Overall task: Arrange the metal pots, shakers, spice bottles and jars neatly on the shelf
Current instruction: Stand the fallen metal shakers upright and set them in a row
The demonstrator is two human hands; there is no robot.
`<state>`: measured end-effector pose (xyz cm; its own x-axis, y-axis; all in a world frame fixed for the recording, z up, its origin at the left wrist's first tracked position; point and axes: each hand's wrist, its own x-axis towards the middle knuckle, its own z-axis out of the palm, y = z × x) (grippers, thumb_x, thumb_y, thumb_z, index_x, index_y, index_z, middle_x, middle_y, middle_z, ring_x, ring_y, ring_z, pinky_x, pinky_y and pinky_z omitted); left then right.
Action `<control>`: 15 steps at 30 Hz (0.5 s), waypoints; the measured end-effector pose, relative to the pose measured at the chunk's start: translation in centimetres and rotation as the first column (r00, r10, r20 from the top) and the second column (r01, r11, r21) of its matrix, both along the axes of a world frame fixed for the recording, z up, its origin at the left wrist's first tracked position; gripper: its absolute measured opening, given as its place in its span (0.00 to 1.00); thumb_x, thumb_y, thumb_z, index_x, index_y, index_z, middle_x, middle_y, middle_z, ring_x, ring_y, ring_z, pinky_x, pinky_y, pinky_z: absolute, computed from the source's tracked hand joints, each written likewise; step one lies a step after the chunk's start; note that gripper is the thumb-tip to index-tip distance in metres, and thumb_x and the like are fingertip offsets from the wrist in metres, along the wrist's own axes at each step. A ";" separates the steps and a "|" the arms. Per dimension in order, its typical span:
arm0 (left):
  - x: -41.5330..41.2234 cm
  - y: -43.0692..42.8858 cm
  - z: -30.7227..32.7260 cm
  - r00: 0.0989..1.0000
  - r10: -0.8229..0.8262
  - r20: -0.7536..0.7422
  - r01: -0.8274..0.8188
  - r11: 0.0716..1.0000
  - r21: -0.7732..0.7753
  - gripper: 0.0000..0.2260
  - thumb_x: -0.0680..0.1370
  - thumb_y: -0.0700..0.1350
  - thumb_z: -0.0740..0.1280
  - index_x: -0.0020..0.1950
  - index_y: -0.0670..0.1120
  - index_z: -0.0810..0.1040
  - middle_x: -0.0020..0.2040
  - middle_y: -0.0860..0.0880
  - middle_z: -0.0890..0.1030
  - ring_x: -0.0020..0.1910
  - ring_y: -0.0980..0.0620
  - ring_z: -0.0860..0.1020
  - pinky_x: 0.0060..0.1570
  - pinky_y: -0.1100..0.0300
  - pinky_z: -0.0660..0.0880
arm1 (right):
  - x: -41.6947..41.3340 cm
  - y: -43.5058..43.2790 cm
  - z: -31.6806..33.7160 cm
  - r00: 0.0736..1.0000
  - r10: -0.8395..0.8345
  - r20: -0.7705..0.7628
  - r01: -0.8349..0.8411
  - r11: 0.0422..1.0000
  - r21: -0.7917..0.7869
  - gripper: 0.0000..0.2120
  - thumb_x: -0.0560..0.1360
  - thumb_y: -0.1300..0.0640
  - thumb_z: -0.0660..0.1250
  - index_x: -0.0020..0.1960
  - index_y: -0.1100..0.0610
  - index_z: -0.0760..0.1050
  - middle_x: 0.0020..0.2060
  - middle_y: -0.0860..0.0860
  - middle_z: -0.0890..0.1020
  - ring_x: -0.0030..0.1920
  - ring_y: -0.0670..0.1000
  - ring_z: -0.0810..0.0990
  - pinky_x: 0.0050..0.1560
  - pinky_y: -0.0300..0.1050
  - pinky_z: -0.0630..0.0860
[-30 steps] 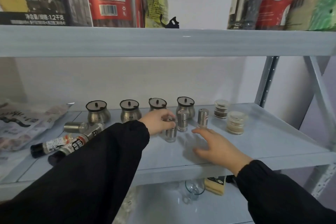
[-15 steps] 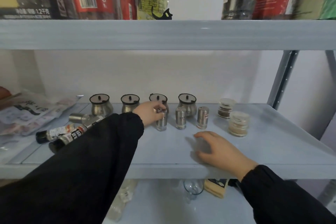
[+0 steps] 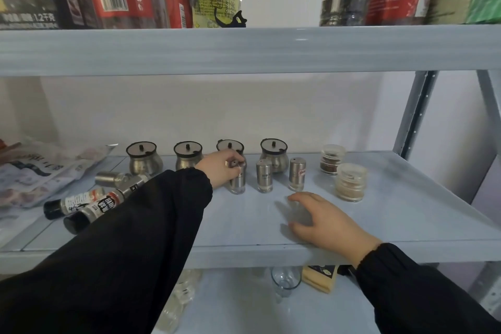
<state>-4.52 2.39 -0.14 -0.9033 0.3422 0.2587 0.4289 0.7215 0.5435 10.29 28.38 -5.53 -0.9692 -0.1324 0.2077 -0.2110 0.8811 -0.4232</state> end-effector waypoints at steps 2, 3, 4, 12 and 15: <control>0.0 -0.2 0.0 1.000 0.000 -0.002 0.000 1.000 -0.010 0.13 0.75 0.49 0.69 0.59 0.58 0.78 0.55 0.56 0.78 0.53 0.54 0.77 0.52 0.62 0.70 | 0.0 -0.2 0.0 1.000 -0.004 0.000 0.004 1.000 0.002 0.31 0.72 0.39 0.66 0.73 0.42 0.63 0.72 0.43 0.68 0.66 0.45 0.70 0.65 0.41 0.69; -0.1 -0.3 -0.1 1.000 0.001 0.001 -0.001 1.000 -0.009 0.13 0.75 0.49 0.69 0.59 0.58 0.78 0.55 0.56 0.78 0.53 0.54 0.77 0.52 0.62 0.70 | 0.0 -0.3 0.1 1.000 -0.006 0.000 0.006 1.000 0.001 0.31 0.72 0.39 0.66 0.73 0.41 0.63 0.72 0.44 0.68 0.66 0.45 0.70 0.65 0.42 0.69; -0.2 -0.3 0.0 1.000 0.000 0.003 0.000 1.000 -0.010 0.13 0.75 0.49 0.68 0.59 0.58 0.78 0.55 0.56 0.78 0.52 0.54 0.76 0.51 0.62 0.69 | 0.0 -0.5 0.2 1.000 -0.009 -0.004 0.009 1.000 -0.002 0.31 0.72 0.40 0.66 0.73 0.42 0.63 0.72 0.44 0.68 0.67 0.46 0.70 0.66 0.42 0.69; 0.4 -2.9 2.0 1.000 0.010 -0.004 -0.010 1.000 0.027 0.16 0.77 0.51 0.66 0.65 0.57 0.74 0.61 0.57 0.77 0.56 0.54 0.78 0.54 0.58 0.73 | -2.7 -3.2 2.4 0.987 0.015 -0.162 -0.020 0.999 -0.026 0.30 0.74 0.47 0.65 0.75 0.44 0.62 0.75 0.45 0.65 0.72 0.47 0.67 0.68 0.42 0.66; -0.1 -7.3 2.8 0.998 0.065 -0.008 -0.065 0.997 -0.040 0.14 0.76 0.48 0.66 0.62 0.56 0.76 0.57 0.54 0.80 0.54 0.52 0.78 0.54 0.57 0.74 | -3.5 -5.2 2.6 0.974 0.038 -0.224 -0.042 0.999 -0.009 0.27 0.75 0.49 0.64 0.74 0.46 0.65 0.73 0.46 0.68 0.71 0.47 0.68 0.68 0.41 0.66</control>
